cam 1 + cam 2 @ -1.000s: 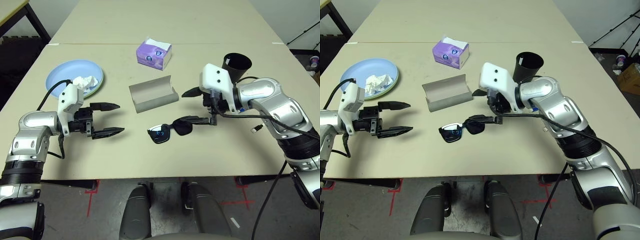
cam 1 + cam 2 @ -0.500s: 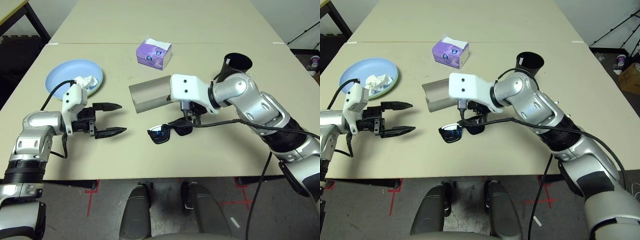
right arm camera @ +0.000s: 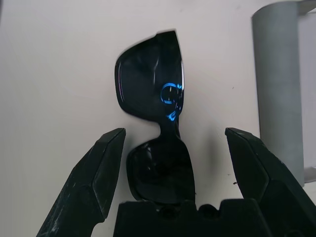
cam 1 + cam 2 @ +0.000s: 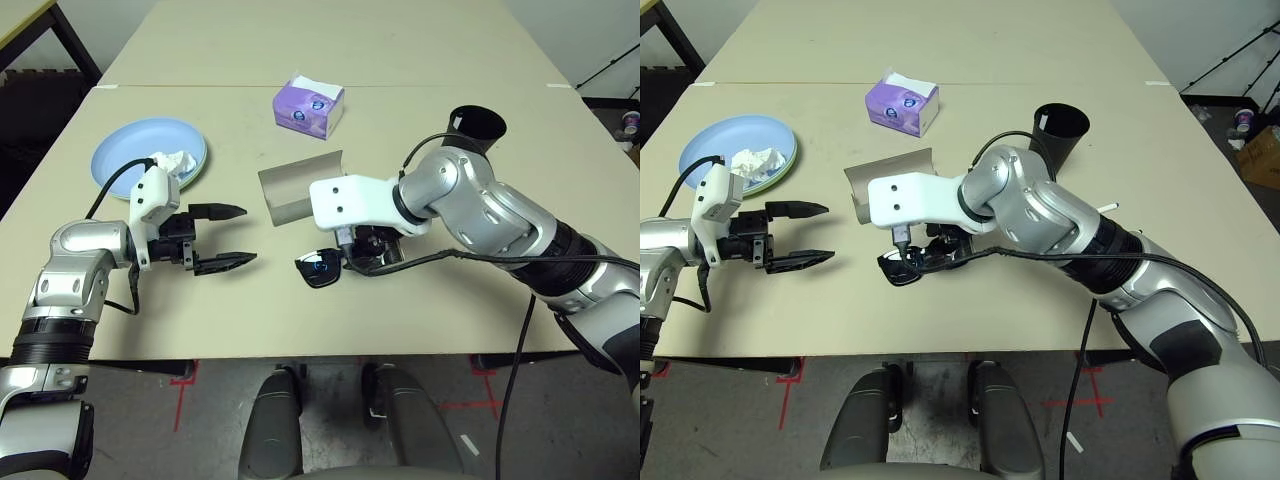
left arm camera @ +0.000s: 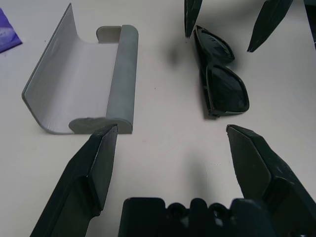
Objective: Organize and tidy the items on the table.
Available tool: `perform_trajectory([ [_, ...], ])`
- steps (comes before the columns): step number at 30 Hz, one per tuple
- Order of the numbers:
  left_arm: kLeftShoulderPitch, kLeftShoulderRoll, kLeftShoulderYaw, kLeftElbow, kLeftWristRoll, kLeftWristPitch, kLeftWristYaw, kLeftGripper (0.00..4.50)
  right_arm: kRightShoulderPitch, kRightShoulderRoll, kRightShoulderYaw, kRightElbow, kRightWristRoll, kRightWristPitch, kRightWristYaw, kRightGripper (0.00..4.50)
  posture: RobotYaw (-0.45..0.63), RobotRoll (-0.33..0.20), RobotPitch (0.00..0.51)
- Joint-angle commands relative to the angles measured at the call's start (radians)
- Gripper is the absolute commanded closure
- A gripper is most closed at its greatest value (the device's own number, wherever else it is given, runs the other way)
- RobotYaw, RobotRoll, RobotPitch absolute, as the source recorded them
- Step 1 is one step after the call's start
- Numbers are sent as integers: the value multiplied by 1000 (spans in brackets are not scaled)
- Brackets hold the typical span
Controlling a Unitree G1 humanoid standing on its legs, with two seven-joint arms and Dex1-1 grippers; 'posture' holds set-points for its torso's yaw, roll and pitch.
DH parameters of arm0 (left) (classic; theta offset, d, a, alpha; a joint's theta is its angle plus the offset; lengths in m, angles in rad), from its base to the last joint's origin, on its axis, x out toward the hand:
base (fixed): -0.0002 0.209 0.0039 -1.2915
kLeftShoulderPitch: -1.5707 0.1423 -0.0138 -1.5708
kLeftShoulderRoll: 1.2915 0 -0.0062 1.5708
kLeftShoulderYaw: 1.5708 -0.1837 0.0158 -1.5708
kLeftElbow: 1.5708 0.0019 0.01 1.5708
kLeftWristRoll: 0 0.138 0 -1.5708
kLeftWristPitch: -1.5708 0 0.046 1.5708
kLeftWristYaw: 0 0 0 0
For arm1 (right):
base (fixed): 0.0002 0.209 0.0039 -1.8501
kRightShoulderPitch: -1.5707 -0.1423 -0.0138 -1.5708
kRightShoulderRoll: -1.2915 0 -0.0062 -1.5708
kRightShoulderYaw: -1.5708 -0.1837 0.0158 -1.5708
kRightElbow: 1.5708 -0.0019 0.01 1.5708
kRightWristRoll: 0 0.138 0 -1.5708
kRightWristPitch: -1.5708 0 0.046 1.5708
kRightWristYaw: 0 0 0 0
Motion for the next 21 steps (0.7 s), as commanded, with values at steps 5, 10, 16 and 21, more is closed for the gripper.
perform_trajectory([
  [5, 21, -2, -12, -23, 11, 6, 7, 31, -6, 20, 43, 17, -90, -79, 9, 0, 3, 0, 184],
  [10, 29, -5, -12, -27, 12, 4, 16, 31, -22, 40, 43, 30, -108, -63, 42, 0, 9, 0, 180],
  [16, 39, -9, -8, -34, 11, 2, 25, 31, -52, 43, 55, 63, -123, -56, 99, 0, 19, 0, 178],
  [21, 46, -6, -6, -40, 10, 2, 30, 31, -61, 51, 58, 86, -143, -74, 125, 0, 25, 0, 177],
])
